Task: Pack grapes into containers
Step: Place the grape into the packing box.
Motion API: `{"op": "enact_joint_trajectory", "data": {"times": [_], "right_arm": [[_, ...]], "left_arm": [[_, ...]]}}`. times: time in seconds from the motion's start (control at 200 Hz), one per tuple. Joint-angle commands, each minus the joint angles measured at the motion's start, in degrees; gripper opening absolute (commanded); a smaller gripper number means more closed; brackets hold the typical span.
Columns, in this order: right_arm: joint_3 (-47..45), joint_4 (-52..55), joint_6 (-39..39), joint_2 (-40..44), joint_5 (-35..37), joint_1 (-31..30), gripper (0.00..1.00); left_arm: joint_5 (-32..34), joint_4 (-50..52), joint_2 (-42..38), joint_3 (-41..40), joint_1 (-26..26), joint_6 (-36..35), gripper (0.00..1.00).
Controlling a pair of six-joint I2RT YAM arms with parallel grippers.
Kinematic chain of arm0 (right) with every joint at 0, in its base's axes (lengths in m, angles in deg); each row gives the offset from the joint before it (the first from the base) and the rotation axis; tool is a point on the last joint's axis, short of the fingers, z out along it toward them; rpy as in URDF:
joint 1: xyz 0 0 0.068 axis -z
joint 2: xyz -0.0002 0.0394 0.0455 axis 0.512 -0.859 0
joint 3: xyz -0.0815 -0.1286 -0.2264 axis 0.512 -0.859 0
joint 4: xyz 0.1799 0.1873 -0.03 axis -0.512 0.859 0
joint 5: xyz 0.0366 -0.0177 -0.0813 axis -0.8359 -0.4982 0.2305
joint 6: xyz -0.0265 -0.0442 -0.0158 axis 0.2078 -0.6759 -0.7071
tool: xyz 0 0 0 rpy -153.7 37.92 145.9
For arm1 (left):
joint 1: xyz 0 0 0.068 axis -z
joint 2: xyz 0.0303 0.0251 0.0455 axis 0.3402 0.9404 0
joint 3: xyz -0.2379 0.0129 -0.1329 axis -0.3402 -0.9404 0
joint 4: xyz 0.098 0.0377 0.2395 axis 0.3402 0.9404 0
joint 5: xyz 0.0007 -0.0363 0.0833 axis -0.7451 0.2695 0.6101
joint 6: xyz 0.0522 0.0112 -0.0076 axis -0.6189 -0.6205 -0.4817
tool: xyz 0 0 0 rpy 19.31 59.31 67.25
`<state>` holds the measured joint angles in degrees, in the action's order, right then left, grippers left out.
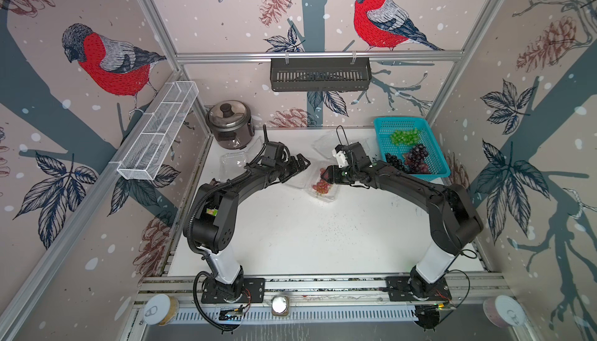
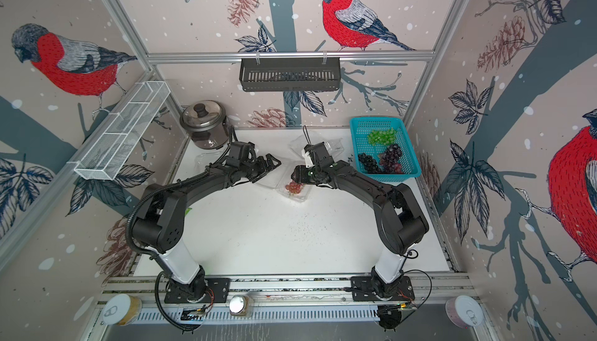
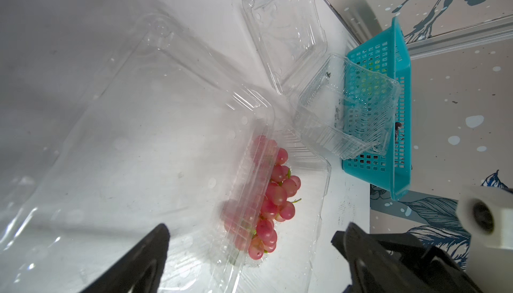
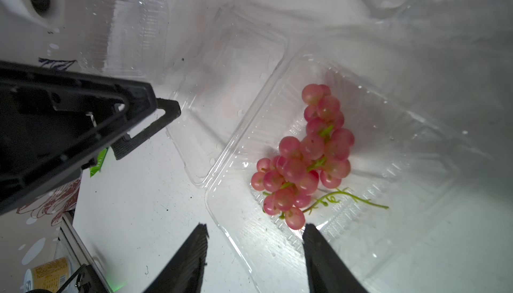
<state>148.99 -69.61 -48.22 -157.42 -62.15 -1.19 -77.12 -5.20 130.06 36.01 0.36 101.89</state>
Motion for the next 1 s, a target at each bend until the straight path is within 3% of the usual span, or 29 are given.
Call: {"op": "enact_joint_trajectory", "data": {"times": [0.0, 0.175, 0.33, 0.665, 0.996], "right_arm": [[-0.28, -0.49, -1.43, 2.35, -1.07, 2.04, 0.63], [0.22, 0.77, -2.77, 6.71, -1.48, 8.23, 0.77], [1.15, 2.38, -4.33, 9.79, -0.62, 15.86, 1.0], [1.62, -1.24, -0.08, 11.03, 3.46, 35.13, 1.0], [16.45, 0.54, -0.09, -4.98, 7.81, 38.48, 1.0]], "left_arm": [[-1.92, -2.69, -1.08, 1.26, 0.45, -0.91, 0.97], [-3.45, -2.95, -2.4, 3.1, 1.52, -2.06, 0.97], [-4.33, -3.45, -3.45, 5.58, 3.53, -3.65, 0.97], [-4.09, -3.16, 0.47, 18.26, 9.97, -5.51, 0.97], [-6.03, -2.33, 11.35, 32.12, 16.64, -4.8, 0.97]]}}
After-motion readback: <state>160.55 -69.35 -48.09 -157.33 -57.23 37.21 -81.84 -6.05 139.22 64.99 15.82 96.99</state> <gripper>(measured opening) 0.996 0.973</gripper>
